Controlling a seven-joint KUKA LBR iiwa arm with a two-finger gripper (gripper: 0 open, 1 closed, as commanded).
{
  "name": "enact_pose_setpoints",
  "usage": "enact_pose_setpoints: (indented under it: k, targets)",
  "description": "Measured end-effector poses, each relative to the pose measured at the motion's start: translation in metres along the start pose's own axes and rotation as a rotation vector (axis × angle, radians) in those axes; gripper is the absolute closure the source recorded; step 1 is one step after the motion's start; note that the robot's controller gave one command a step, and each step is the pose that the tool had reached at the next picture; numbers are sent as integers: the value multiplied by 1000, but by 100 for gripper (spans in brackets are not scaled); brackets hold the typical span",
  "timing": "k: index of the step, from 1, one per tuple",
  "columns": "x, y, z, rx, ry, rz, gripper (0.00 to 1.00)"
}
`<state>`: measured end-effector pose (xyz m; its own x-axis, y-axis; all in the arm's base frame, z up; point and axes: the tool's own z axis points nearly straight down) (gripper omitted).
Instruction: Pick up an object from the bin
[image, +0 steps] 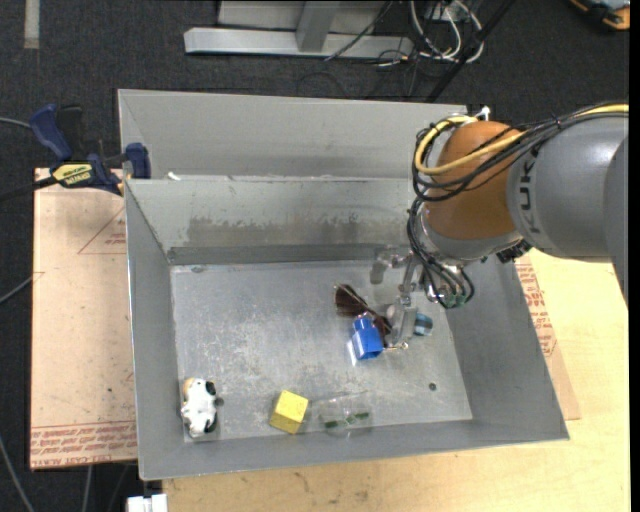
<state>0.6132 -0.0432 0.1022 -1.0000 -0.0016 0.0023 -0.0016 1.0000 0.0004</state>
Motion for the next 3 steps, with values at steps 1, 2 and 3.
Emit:
enact_pose_setpoints:
  k: [1, 2, 3]
  targets:
    - [2, -34, -25, 0, -5, -64, 0]
    - [11, -38, 20, 0, -7, 42, 0]
    - [30, -47, 32, -1, -4, 63, 100]
